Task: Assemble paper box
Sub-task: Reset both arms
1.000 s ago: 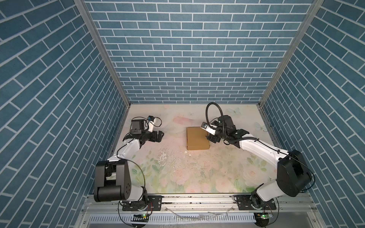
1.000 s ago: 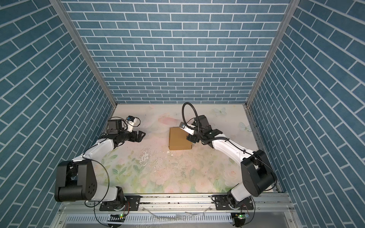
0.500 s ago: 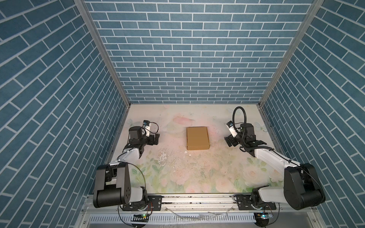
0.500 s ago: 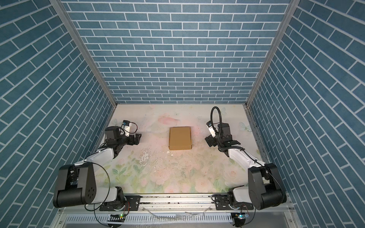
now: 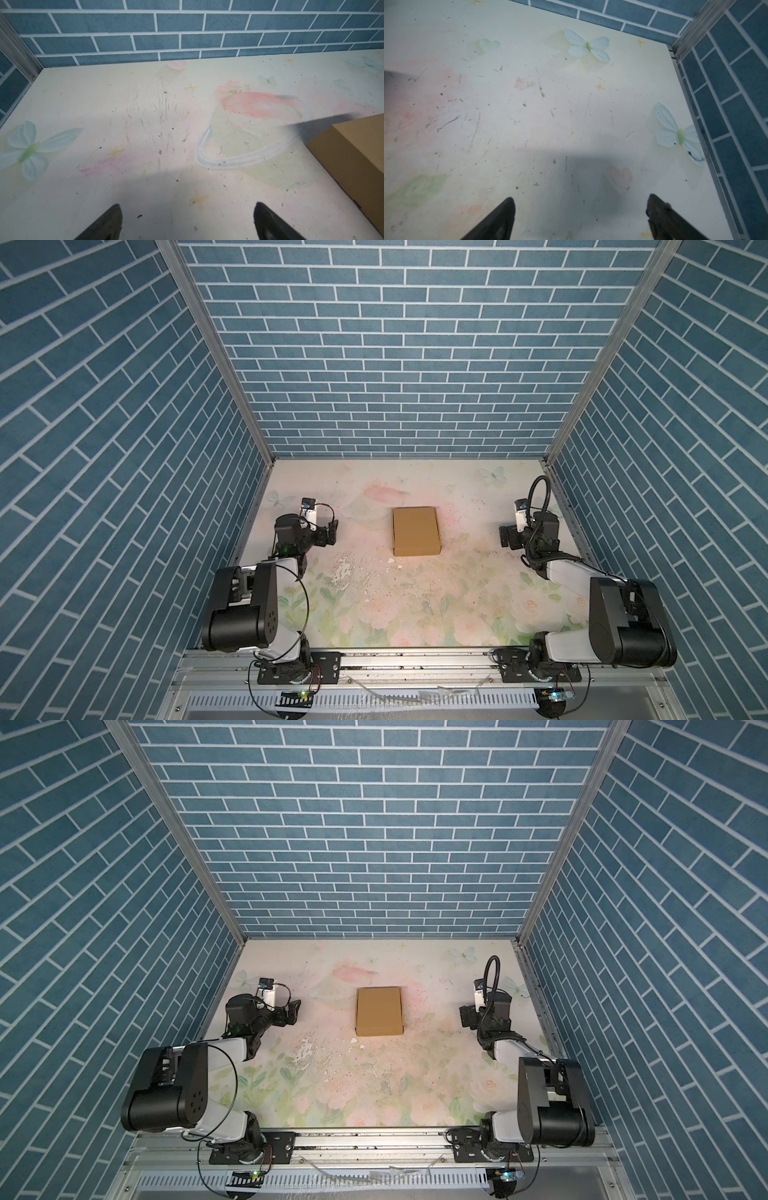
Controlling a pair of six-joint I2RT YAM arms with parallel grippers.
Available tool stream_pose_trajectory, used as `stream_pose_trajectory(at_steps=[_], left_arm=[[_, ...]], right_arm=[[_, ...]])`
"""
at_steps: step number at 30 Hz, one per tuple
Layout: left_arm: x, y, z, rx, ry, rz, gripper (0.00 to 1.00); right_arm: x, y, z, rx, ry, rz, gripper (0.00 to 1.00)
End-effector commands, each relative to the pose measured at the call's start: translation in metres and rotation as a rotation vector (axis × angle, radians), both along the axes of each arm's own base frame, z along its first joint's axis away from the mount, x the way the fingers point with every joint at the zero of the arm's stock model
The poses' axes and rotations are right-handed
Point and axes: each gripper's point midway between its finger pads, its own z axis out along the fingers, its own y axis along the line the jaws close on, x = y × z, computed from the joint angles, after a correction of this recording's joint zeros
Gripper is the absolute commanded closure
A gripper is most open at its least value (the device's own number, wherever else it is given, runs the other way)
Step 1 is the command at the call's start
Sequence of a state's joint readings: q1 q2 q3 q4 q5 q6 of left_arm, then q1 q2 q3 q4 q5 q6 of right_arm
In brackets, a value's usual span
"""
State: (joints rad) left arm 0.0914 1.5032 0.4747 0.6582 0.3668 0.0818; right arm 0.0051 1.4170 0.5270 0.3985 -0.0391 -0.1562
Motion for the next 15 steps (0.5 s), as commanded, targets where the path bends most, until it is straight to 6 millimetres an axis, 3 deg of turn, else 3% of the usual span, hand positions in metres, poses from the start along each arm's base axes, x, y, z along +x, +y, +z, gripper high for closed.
stream_pose_trajectory(at_steps=[1, 10, 15], left_arm=[[0.0, -0.004, 0.011, 0.018, -0.072, -0.009, 0.0], [-0.003, 0.002, 0.002, 0.05, -0.086, 0.057, 0.01], [-0.003, 0.003, 0.002, 0.047, -0.095, 0.064, 0.0]], right_arm=[[0.012, -0.002, 0.008, 0.103, -0.043, -0.04, 0.02], [0.006, -0.018, 0.022, 0.187, -0.164, -0.112, 0.02], [0.006, -0.019, 0.015, 0.194, -0.204, -0.112, 0.03]])
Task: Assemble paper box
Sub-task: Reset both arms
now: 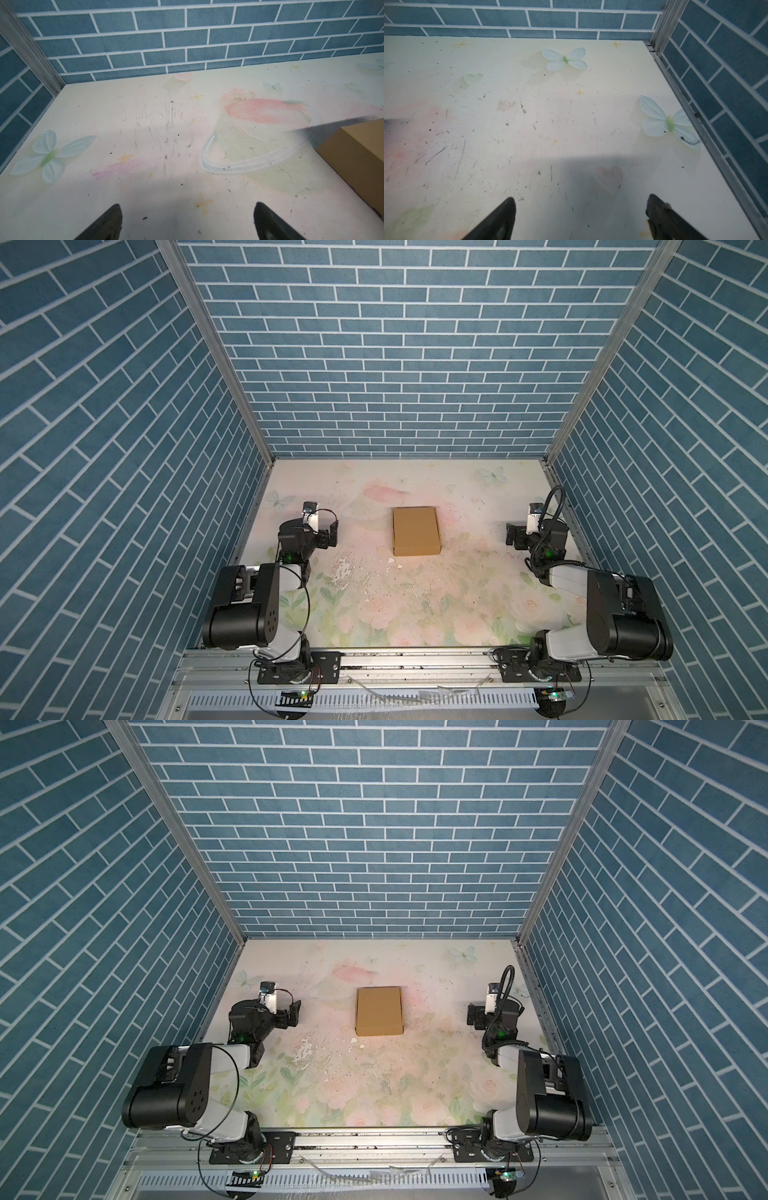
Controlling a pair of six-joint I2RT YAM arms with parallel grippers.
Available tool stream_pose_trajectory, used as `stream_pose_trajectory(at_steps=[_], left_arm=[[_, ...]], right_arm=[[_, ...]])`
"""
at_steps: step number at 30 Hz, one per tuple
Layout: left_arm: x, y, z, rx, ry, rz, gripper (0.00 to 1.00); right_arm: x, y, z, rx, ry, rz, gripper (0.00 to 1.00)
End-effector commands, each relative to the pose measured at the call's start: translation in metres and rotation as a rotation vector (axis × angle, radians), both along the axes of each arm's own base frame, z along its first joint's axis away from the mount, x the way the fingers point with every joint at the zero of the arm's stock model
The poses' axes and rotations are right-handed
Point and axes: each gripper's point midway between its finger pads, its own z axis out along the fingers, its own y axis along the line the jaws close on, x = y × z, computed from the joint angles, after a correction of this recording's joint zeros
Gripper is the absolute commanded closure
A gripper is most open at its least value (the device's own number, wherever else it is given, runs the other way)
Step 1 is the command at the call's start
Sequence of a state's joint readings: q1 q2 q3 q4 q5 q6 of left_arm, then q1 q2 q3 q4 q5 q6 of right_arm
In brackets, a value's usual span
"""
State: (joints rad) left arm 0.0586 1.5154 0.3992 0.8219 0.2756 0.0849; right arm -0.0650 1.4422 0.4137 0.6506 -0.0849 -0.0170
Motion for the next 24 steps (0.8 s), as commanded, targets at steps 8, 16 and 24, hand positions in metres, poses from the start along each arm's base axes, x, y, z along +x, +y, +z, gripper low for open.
stream_pose_trajectory(at_steps=[8, 16, 24], left_arm=[[-0.001, 0.002, 0.003, -0.007, -0.042, 0.018, 0.0], [-0.001, 0.004, 0.003, -0.009, -0.053, 0.026, 0.0], [-0.002, 0.006, 0.003, -0.018, -0.064, 0.035, 0.0]], right_arm=[[0.014, -0.008, 0.002, 0.043, -0.085, -0.064, 0.03], [0.013, -0.009, 0.003, 0.04, -0.084, -0.068, 0.01], [0.013, -0.008, 0.002, 0.038, -0.083, -0.065, 0.01]])
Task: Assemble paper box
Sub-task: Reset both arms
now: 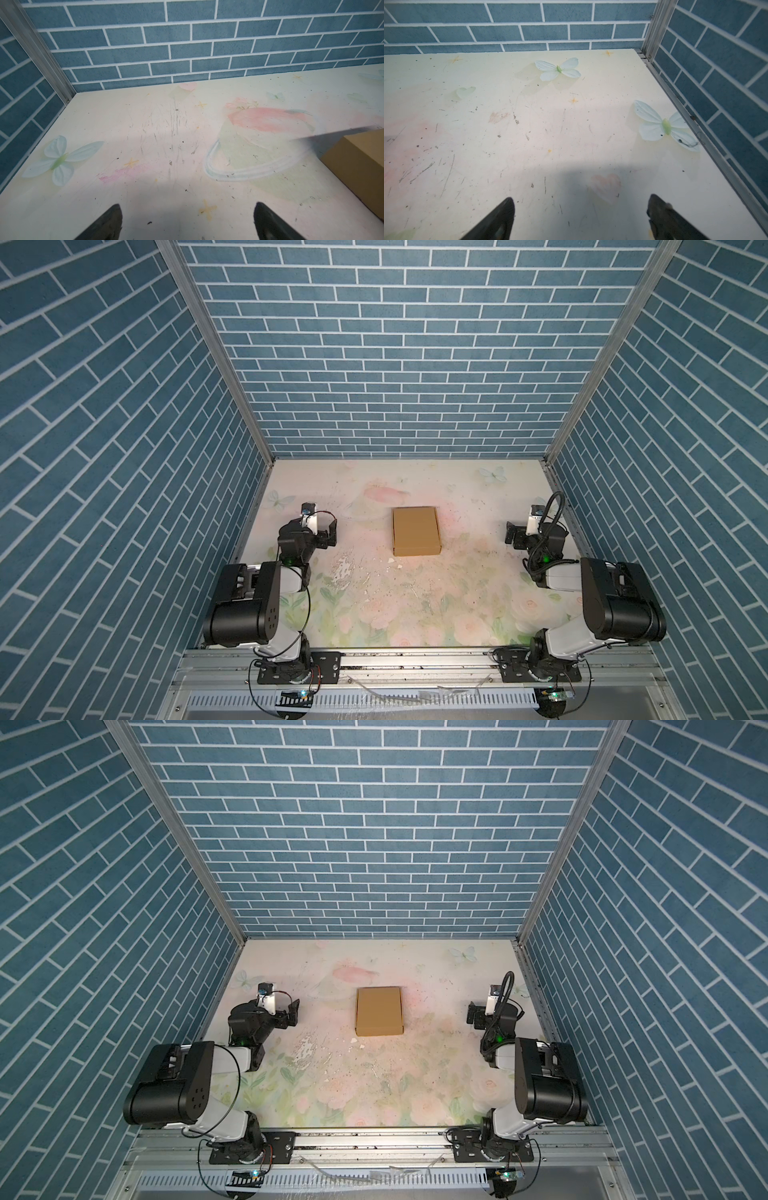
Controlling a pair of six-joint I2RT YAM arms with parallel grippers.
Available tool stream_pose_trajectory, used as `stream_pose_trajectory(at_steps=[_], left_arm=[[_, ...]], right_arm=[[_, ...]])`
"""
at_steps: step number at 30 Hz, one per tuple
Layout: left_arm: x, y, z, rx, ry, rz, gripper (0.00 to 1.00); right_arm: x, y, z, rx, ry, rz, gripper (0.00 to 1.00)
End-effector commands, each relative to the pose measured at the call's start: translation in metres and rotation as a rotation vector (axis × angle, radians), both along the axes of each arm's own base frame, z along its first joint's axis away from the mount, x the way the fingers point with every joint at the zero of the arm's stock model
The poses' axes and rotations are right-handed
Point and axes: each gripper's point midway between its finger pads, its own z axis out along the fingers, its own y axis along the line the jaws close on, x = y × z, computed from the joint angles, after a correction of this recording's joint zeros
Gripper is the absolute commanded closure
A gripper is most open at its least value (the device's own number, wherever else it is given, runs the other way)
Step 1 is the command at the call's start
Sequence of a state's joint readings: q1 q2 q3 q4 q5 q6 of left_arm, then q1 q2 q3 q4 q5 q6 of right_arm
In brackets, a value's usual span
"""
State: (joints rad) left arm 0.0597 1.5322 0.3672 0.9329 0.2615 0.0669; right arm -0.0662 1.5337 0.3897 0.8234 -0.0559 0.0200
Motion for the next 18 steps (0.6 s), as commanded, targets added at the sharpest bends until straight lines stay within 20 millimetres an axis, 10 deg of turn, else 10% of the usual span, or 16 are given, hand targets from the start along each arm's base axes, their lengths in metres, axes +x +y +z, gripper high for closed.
stream_pose_trajectory(at_steps=[1, 18], left_arm=[[-0.0021, 0.0039, -0.0026, -0.013, -0.009, 0.018, 0.0], [-0.0038, 0.0066, -0.0016, -0.022, -0.018, 0.027, 0.01]], right_arm=[[0.0049, -0.0024, 0.0072, 0.02, -0.028, -0.023, 0.01], [0.0059, -0.0023, 0.0061, 0.022, -0.02, -0.022, 0.01]])
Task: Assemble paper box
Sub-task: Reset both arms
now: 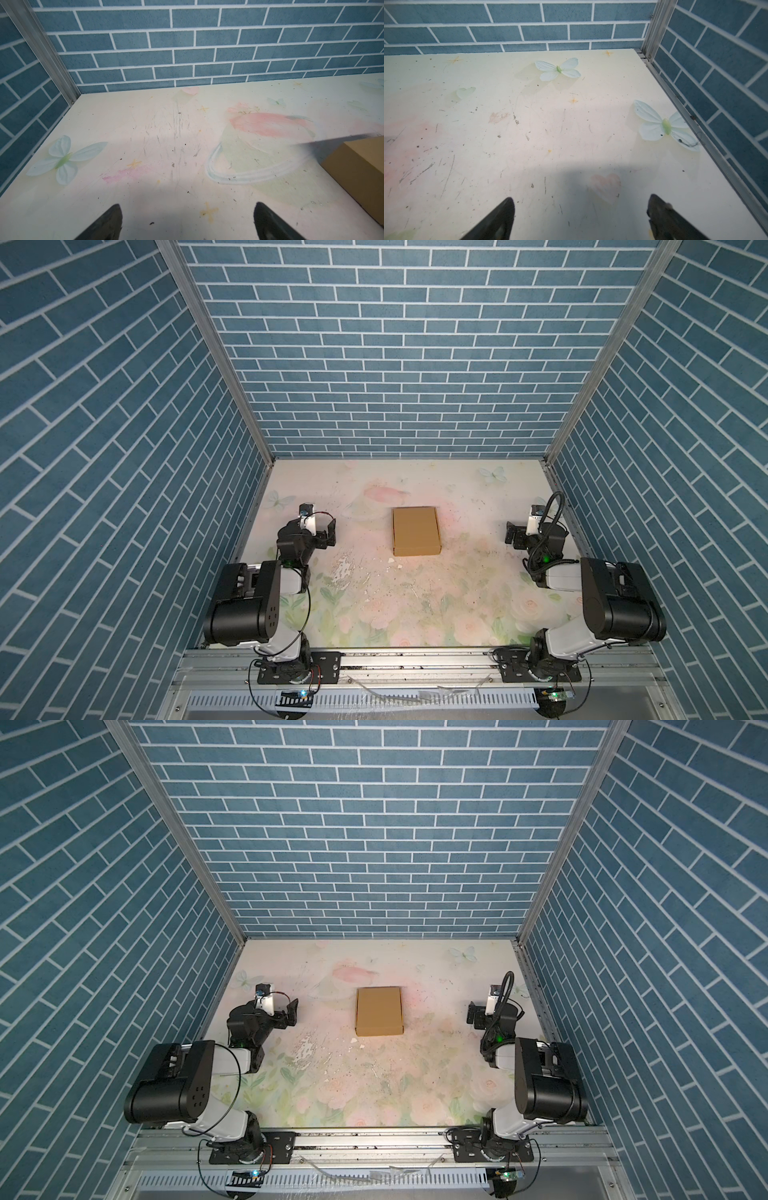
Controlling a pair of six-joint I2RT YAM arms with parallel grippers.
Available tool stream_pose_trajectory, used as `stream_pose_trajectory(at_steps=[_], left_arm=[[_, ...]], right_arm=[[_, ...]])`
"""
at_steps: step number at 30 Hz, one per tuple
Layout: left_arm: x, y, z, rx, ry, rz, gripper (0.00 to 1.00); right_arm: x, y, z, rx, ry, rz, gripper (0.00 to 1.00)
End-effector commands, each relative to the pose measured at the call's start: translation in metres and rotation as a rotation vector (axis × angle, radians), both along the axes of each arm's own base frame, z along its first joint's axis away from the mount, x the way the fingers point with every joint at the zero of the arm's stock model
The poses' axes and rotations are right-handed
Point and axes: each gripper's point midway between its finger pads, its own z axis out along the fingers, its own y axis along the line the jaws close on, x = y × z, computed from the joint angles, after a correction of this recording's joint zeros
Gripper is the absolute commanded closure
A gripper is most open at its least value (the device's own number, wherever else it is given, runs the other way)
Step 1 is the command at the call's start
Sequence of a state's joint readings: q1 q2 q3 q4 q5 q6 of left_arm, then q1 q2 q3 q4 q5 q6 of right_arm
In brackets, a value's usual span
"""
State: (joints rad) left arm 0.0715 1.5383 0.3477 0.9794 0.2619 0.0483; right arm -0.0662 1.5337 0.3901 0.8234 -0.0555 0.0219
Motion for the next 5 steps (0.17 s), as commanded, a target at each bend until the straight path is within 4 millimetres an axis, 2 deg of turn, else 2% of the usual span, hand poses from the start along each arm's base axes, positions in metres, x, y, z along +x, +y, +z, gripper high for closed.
stream_pose_trajectory(at_steps=[1, 5], left_arm=[[-0.003, 0.003, -0.003, -0.005, -0.001, 0.015, 0.0], [-0.013, 0.007, -0.002, -0.008, -0.039, 0.038, 0.01]], right_arm=[[0.006, -0.002, 0.006, 0.02, -0.021, -0.021, 0.01], [0.005, -0.002, 0.007, 0.019, -0.028, -0.02, 0.01]])
